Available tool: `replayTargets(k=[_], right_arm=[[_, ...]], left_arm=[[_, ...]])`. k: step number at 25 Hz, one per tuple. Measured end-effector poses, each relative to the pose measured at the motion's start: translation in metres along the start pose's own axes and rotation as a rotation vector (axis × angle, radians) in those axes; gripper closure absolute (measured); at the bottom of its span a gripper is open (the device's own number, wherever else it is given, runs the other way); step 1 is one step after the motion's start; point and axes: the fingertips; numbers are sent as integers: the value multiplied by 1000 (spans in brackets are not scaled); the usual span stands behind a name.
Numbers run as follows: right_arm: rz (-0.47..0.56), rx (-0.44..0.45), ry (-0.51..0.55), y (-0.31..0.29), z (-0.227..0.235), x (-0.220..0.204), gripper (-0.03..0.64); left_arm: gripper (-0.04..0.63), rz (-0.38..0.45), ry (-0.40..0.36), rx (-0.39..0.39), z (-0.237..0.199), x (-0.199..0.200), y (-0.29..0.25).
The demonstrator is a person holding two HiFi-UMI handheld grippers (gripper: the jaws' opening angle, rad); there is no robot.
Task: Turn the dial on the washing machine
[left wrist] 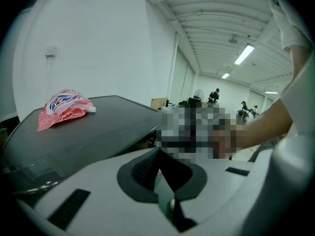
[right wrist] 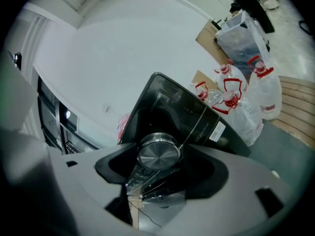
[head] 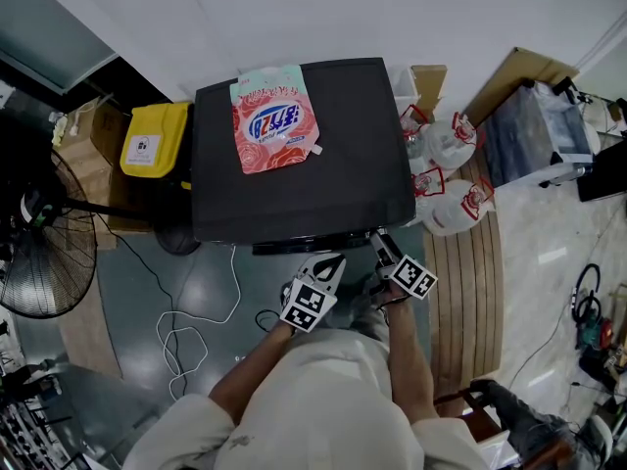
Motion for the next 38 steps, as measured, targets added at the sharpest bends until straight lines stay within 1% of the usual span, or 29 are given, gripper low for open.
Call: replayTargets(k=[3,6,11,13,18,22,28,32,38], right_arm=[[-27,-18,83,1,-2,2,301],[-35,-72,187,8,3,8,299],[-48,-116,396,18,-7,23,309],[-45,-129,486,23,-13,32,321],[-24,-159,709,34,-37,52,322],[8,-177,829,47,-58,65,321],[61,-203,940,70,-87,74,321],[92,-227,945,81,-97,76,321],[108,-256,945,85,-103,75,322]], left_arm=[[584,4,2,0,-1,1,0],[583,16,3,-8,0,8,2],[584,47,11,-9,-1,20,3],[584,61,14,-8,-2,25,3],[584,106,27,-10,-6,42,6],[583,124,38,-12,-11,45,7],[584,178,23,-19,-12,65,17],[584,183,16,-25,-14,72,22],[584,186,3,-49,-17,73,27]])
Point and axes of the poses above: the fingertips, and each gripper's own axes: y backward along the fingers, z to its right, x out of its top, and after that the axes turned 13 degrees about y, right-handed
